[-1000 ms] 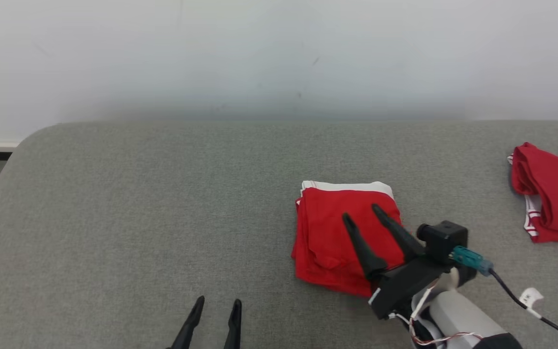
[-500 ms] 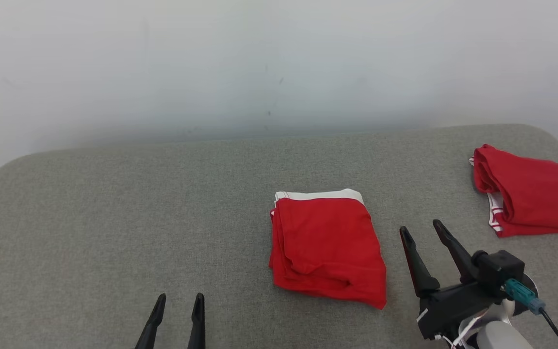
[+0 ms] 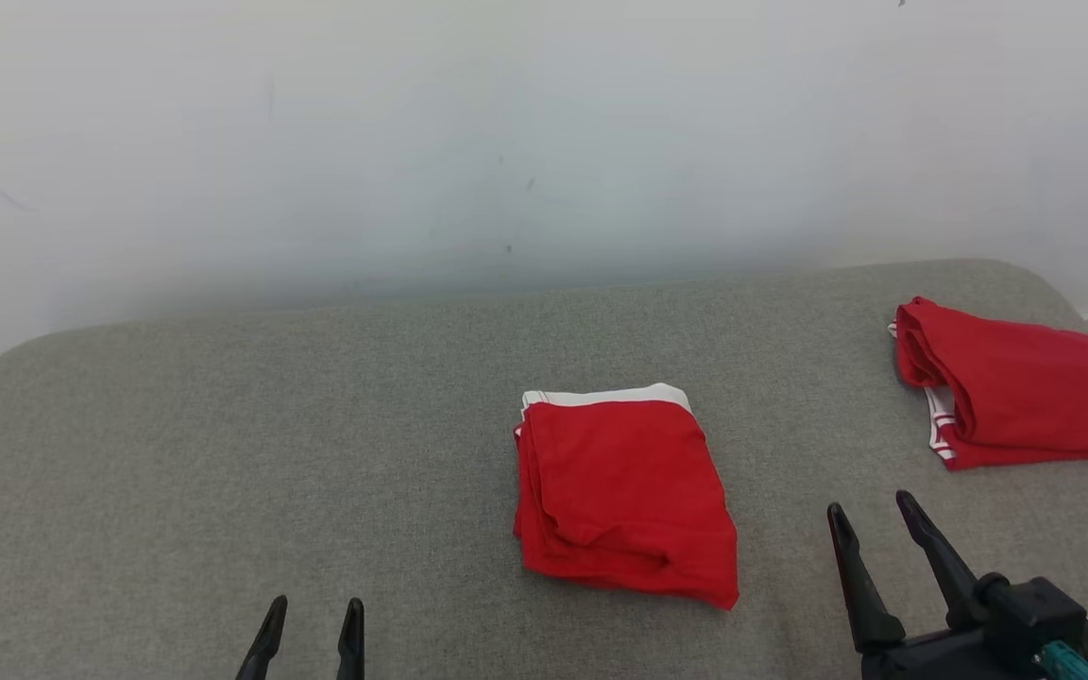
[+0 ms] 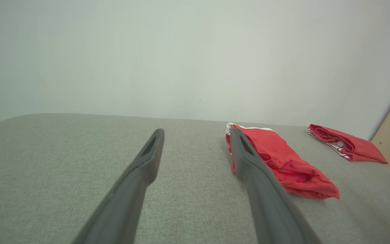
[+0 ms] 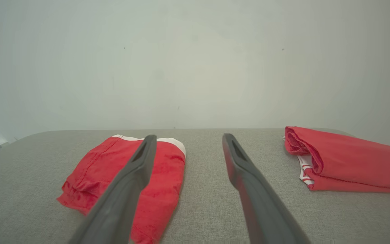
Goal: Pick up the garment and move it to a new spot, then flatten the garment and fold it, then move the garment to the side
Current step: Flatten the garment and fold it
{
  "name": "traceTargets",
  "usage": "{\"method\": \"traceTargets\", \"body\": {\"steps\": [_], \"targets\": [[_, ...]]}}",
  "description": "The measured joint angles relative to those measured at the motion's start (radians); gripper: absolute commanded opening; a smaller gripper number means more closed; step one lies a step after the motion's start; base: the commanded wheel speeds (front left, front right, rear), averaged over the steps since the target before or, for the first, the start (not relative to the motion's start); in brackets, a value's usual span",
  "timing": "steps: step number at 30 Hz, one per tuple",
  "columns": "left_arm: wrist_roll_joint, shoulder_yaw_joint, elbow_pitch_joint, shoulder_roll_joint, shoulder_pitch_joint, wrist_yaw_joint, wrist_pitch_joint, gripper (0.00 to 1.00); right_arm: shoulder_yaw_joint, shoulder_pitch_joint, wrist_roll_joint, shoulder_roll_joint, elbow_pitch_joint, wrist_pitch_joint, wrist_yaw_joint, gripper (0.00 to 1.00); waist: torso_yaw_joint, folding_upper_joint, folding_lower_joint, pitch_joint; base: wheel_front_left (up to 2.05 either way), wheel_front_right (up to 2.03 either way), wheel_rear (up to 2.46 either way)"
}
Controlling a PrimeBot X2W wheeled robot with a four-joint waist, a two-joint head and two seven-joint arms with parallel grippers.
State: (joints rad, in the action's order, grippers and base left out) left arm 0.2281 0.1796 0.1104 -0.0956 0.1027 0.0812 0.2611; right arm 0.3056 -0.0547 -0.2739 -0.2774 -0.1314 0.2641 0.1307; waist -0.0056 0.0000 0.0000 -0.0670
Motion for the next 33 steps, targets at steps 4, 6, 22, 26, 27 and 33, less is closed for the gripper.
{"method": "traceTargets", "body": {"steps": [4,6,22,26,27,33], "targets": [[-0.044,-0.017,0.007,0.008,0.025,-0.018,0.0,1.0,-0.016,0.061,0.01,0.009,0.045,0.0,0.0,1.0,0.001,0.0001,0.0,-0.015,0.0,0.0,0.0],[-0.057,-0.03,0.011,0.013,0.04,-0.021,0.0,1.0,-0.018,0.084,0.018,0.01,0.054,0.0,0.0,1.0,0.001,0.0,-0.0001,-0.024,0.0,0.0,0.0],[-0.104,-0.095,-0.001,0.04,0.097,-0.053,0.0,1.0,-0.036,0.145,0.037,0.035,0.063,0.0,0.0,1.0,0.001,0.0,-0.0001,-0.053,0.0,0.0,0.0],[-0.107,-0.099,-0.003,0.042,0.097,-0.054,0.0,1.0,-0.033,0.145,0.037,0.036,0.061,0.0,0.0,1.0,0.002,0.0,0.0,-0.052,0.0,0.0,0.0],[-0.107,-0.099,-0.004,0.042,0.097,-0.054,0.0,1.0,-0.032,0.145,0.037,0.036,0.061,0.0,0.0,1.0,0.002,0.0001,0.0,-0.052,0.0,0.0,0.0],[-0.108,-0.099,-0.005,0.043,0.097,-0.054,0.0,1.0,-0.031,0.146,0.037,0.037,0.06,0.0,0.0,1.0,0.002,0.0001,0.0001,-0.05,0.0,0.0,0.0]]}}
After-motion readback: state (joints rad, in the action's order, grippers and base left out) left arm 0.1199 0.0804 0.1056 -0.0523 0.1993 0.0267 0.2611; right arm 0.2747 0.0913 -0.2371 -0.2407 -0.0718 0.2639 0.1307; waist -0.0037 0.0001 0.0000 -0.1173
